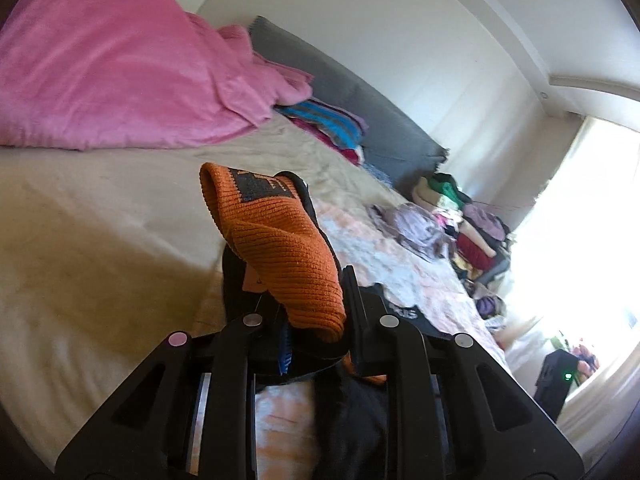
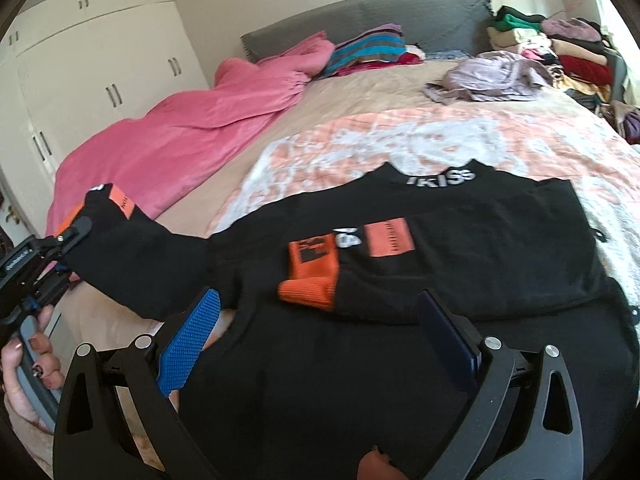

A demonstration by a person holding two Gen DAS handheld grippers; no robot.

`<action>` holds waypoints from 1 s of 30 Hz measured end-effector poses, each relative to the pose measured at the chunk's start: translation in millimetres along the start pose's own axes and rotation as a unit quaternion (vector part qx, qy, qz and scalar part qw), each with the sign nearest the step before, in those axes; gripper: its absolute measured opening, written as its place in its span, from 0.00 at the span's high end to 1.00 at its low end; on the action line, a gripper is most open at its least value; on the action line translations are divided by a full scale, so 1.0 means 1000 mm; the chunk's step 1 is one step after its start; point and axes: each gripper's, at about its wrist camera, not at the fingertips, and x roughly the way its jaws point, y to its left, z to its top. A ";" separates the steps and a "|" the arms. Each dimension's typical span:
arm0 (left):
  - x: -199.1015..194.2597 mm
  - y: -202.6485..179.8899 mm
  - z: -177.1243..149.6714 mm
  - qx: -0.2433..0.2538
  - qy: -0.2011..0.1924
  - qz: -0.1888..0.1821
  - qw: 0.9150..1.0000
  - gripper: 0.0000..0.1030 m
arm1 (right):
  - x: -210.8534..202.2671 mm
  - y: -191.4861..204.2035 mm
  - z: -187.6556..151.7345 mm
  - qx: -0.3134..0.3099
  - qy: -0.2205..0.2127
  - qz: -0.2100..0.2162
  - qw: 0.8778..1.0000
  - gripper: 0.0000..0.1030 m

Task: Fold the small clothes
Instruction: 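Carry the cuff across the sweatshirt body toward the right tool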

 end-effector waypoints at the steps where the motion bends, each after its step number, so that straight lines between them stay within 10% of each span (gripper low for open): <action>1: 0.003 -0.005 -0.001 0.006 0.002 -0.004 1.000 0.87 | -0.001 -0.003 0.000 0.003 -0.001 -0.003 1.000 0.05; 30: 0.128 -0.108 -0.101 0.113 0.183 -0.149 0.965 0.87 | -0.066 -0.137 0.000 0.145 -0.060 -0.145 0.977 0.05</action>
